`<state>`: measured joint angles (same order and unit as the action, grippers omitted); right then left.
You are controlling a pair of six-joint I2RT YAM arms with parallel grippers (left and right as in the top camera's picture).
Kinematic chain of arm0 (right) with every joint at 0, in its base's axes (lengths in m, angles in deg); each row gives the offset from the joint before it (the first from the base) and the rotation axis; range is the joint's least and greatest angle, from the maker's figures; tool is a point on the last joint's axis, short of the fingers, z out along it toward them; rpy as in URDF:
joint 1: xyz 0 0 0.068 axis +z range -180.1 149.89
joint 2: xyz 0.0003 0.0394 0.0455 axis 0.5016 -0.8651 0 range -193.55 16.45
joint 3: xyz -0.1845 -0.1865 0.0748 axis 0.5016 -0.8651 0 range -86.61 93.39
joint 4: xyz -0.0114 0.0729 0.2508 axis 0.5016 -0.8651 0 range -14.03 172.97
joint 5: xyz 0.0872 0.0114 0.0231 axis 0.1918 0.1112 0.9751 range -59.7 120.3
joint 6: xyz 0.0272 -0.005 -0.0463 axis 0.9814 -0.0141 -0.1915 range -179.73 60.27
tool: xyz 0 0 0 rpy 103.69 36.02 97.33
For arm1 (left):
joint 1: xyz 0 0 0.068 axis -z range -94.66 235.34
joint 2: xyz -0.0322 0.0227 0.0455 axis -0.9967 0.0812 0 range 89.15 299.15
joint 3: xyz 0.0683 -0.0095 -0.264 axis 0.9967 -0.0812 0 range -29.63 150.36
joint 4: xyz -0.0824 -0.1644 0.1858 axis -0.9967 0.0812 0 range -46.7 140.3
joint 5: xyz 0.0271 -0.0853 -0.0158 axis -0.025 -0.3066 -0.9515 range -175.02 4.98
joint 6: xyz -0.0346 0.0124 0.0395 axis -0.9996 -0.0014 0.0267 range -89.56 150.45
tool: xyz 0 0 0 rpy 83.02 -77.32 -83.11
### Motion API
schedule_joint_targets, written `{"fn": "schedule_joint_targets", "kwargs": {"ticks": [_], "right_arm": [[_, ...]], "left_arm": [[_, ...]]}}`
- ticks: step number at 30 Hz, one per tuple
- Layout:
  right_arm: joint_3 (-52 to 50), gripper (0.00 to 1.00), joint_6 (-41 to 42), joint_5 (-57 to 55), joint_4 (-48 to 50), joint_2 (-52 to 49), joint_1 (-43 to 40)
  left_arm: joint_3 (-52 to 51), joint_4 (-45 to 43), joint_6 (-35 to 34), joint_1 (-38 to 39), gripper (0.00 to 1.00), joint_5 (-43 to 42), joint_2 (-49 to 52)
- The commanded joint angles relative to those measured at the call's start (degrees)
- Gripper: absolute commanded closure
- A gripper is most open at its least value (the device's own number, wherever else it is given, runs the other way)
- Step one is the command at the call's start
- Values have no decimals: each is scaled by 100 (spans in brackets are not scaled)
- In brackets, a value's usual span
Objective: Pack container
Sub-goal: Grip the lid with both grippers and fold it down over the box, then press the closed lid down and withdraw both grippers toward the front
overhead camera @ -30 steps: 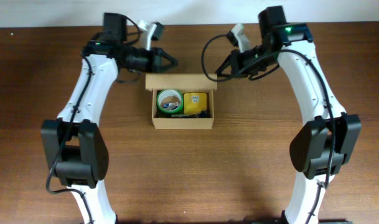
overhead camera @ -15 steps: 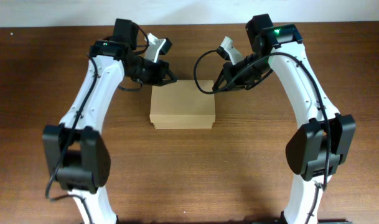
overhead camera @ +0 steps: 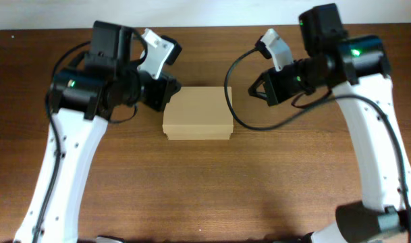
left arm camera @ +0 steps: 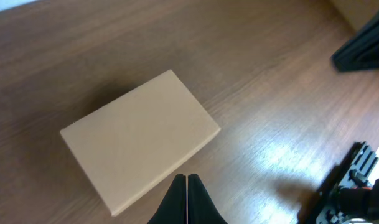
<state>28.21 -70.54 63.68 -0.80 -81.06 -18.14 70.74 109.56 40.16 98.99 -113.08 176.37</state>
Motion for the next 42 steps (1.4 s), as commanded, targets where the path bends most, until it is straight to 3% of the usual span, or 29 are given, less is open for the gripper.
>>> {"fn": "schedule_joint_targets", "kwargs": {"ticks": [1,9,18,28,42], "right_arm": [[-470,96,-127,-284,66,391,42],[-2988,96,229,-190,2033,898,42],[-4465,96,575,114,3934,896,76],[-4975,96,901,-437,5180,715,841],[-4975,96,1054,-603,5318,-256,951]], "left_arm": [[-686,-129,219,-15,98,153,-374],[-2879,-1930,-2,-15,98,68,-732],[-4277,-3532,-376,-20,98,538,-730],[-4664,-4269,-586,-144,98,535,-197],[-4666,-4266,-597,-144,98,507,105]]}}
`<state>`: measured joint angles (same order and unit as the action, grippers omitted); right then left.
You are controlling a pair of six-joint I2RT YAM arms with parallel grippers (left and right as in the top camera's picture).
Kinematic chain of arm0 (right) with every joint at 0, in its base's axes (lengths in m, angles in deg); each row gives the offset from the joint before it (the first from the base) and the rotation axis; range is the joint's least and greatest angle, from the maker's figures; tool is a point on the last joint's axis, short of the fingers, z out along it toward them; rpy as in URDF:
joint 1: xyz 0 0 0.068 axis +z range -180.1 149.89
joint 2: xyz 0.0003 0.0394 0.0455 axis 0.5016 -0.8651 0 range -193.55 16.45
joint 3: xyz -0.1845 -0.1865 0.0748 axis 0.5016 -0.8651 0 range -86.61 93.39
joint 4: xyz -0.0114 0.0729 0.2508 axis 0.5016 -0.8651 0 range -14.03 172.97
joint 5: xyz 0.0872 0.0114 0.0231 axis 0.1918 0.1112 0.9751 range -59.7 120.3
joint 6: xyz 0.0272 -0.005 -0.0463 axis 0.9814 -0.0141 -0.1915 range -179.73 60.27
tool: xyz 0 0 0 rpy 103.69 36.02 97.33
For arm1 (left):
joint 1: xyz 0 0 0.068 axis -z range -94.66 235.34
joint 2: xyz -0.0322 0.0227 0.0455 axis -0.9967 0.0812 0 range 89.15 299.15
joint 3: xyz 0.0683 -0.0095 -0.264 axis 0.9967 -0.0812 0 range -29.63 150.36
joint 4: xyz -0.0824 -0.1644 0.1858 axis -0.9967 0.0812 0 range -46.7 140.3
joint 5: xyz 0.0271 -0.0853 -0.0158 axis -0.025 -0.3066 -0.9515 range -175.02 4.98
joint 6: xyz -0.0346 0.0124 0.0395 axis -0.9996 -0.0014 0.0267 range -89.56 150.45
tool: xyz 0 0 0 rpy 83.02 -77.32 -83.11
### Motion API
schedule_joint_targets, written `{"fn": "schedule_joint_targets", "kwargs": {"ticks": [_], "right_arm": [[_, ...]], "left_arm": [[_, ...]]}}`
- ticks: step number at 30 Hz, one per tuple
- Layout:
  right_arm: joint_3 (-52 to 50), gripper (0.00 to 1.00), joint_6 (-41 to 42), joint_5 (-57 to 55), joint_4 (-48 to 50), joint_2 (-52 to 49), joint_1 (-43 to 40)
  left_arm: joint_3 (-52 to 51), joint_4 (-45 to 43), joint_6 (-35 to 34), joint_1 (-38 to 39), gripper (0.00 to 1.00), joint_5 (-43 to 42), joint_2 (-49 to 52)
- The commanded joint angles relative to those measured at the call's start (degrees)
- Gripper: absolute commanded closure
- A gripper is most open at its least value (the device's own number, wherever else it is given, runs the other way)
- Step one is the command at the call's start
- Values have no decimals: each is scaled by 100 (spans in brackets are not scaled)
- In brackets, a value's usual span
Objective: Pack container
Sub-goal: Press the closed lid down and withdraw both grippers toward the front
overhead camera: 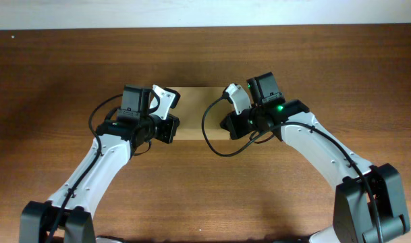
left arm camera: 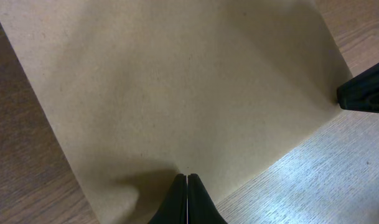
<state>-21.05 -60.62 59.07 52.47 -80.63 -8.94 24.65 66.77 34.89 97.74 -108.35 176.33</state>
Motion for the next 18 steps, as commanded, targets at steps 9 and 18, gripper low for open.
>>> {"fn": "schedule_joint_targets", "kwargs": {"ticks": [9,18], "right_arm": [[361,96,310,28,-334,-13,13],[1088,96,308,-101,-1266,1392,9]], "left_arm": [[35,15,-229,-20,98,-485,-264],[258,595,-216,-20,98,-356,-2481]]}}
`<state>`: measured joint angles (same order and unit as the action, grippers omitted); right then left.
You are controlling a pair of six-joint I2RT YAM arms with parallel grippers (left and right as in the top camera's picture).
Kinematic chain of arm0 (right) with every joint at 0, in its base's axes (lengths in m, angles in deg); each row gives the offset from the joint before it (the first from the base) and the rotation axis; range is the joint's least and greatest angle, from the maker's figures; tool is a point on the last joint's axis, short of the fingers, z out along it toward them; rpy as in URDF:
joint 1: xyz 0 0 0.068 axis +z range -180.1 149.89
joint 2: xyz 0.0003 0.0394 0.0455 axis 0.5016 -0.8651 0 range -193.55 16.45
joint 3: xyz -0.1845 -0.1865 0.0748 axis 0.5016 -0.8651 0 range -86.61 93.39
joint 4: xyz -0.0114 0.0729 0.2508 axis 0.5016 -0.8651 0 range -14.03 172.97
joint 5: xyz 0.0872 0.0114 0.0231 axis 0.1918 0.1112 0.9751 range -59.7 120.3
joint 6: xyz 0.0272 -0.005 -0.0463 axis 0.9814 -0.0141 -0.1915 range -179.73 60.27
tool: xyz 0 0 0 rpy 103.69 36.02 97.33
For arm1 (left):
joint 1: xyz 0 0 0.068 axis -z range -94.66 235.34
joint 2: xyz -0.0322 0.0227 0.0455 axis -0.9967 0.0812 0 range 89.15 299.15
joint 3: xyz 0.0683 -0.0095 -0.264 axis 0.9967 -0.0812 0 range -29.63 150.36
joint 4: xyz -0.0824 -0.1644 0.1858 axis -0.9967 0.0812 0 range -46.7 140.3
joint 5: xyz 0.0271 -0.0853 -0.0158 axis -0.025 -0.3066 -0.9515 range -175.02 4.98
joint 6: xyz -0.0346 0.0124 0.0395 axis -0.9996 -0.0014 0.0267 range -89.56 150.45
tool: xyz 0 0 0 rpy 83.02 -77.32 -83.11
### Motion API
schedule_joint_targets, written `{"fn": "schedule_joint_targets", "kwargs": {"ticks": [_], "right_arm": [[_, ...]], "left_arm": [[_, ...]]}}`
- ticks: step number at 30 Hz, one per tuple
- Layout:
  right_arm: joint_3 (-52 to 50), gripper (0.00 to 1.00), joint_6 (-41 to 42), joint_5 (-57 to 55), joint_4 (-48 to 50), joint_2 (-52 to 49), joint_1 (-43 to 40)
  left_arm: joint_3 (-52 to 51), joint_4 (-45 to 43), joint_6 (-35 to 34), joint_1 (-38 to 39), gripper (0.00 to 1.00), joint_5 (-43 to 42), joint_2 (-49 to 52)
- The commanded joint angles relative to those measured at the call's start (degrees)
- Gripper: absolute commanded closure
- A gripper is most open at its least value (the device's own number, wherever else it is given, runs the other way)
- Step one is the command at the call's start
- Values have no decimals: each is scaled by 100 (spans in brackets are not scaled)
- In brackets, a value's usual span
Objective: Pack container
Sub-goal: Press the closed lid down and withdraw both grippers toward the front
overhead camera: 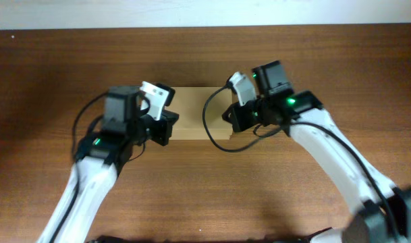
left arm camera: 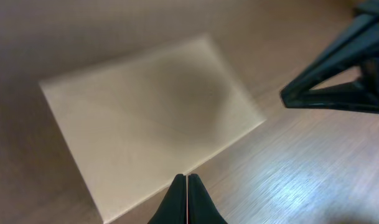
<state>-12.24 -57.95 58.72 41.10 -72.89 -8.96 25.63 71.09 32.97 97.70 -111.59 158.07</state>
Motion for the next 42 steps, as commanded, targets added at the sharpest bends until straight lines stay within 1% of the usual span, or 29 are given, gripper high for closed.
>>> {"fn": "schedule_joint_targets", "kwargs": {"ticks": [1,6,8,10,11,12,13,14,18,23,28,36,38,40,42], "right_arm": [[208,96,42,-68,-214,787,11],[208,96,39,-90,-793,1941,11],[208,96,42,-227,-1019,2374,11],[208,96,42,-358,-1196,2697,11],[208,85,42,-365,-1263,2828,11],[208,64,42,-365,-1333,2959,11],[208,35,42,-365,-1386,3056,11],[208,1,42,-365,-1432,3139,11],[208,1,42,-365,-1495,3307,11],[205,1,42,-365,-1495,3230,11],[205,1,42,-365,-1493,2973,11],[205,1,42,-365,-1495,2286,11],[205,1,42,-365,-1493,2076,11],[205,1,42,-365,-1493,1858,11],[205,1,42,-365,-1493,1652,11]], "left_arm": [[160,271,-13,-15,98,-13,-844],[160,1038,-11,-15,98,4,-2013],[160,1191,-13,-15,98,4,-2332],[160,1217,-15,-15,96,0,-2549],[160,1215,-15,-15,82,0,-2627],[160,1215,-15,-15,55,0,-2715],[160,1215,-17,-15,18,0,-2769],[160,1215,-17,-15,0,-2,-2798],[157,1217,-15,-15,0,2,-2828],[157,1215,-15,-15,0,2,-2828],[157,1215,-15,-15,0,0,-2828],[155,1228,-15,-11,0,2,-2850],[155,1355,122,-61,0,319,-2979],[107,1558,120,-173,0,560,-3156],[-48,1580,118,-332,0,719,-3390]]}}
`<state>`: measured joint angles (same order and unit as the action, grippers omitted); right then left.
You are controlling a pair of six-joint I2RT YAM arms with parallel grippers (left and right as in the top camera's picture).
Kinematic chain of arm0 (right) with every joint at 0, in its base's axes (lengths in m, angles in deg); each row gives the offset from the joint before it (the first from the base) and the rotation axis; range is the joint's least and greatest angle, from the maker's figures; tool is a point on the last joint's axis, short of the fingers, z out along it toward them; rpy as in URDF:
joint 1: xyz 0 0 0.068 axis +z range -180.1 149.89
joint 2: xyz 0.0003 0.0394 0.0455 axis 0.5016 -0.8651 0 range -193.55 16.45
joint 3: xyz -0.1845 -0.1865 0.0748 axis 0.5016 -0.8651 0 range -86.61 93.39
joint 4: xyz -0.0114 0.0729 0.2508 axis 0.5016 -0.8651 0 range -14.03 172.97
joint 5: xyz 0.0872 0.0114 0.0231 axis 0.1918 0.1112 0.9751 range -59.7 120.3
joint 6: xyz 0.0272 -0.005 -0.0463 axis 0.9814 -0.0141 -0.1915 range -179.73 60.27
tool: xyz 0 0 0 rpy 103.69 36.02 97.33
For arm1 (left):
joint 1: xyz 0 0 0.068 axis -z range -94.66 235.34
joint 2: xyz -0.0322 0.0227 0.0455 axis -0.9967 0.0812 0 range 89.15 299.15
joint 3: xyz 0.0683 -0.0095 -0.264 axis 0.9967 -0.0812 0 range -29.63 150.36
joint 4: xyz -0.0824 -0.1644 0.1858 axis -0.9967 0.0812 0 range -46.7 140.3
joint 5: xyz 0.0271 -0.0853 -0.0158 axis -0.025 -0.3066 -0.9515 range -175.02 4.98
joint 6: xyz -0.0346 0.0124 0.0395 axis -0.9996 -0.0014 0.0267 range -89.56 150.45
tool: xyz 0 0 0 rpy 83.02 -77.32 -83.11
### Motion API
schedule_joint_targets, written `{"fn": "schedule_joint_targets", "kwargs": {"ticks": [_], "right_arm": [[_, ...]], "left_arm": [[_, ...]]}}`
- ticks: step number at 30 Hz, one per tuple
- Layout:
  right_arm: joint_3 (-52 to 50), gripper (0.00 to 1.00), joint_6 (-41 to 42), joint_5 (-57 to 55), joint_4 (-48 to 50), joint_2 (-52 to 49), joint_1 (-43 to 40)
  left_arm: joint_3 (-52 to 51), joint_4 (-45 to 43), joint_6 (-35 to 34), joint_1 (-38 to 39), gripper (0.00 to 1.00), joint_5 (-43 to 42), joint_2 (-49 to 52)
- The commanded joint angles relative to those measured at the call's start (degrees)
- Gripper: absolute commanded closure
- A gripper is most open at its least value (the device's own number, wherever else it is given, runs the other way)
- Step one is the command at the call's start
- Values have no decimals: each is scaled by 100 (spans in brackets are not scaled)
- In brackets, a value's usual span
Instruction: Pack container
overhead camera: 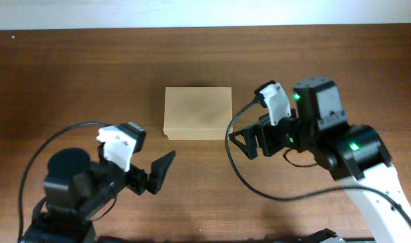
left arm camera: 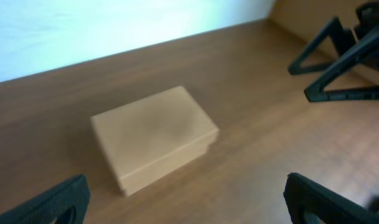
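Note:
A closed tan cardboard box (overhead camera: 198,113) sits on the wooden table (overhead camera: 70,74), lid on; the left wrist view shows the box (left arm camera: 153,137) ahead of the fingers. My left gripper (overhead camera: 155,175) hovers in front of the box to the left, clear of it, and the left gripper (left arm camera: 188,208) is wide open with nothing between its fingers (left arm camera: 58,200). My right gripper (overhead camera: 248,143) hangs to the right of the box's front corner, apart from it. In the left wrist view the right gripper (left arm camera: 331,65) has its two dark triangular fingers spread and empty.
The table's far edge meets a pale wall (overhead camera: 205,12). Black cables (overhead camera: 235,169) loop beside the right arm. Nothing else stands on the table.
Both grippers were at the box's left and right ends; now they are back toward the table's front, off the box. The left gripper, shut then, is wide open. The box stays put.
First both grippers were held high at either side of the closed box, the left one shut. Then they were low on the lid's two ends, the left still shut. Later they sat by those ends. Now both are clear and the left is open.

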<state>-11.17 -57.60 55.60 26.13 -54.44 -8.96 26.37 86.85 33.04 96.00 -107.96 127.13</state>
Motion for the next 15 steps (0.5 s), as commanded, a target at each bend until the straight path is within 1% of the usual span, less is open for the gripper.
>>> {"fn": "schedule_joint_targets", "kwargs": {"ticks": [1,5,8,12,15], "right_arm": [[98,1,7,-52,4,-319,11],[98,1,7,-52,4,-791,11],[98,1,7,-52,4,-1147,11],[98,1,7,-52,7,-1602,11],[98,1,7,-52,7,-1897,11]], "left_arm": [[-221,-24,111,-256,0,352,-420],[-894,-361,50,-669,0,350,-1082],[-1749,-881,-227,-960,0,345,-1759],[-2828,-1360,-688,-1119,0,326,-2490],[-3340,-1311,-708,-1121,0,326,-2809]]}}
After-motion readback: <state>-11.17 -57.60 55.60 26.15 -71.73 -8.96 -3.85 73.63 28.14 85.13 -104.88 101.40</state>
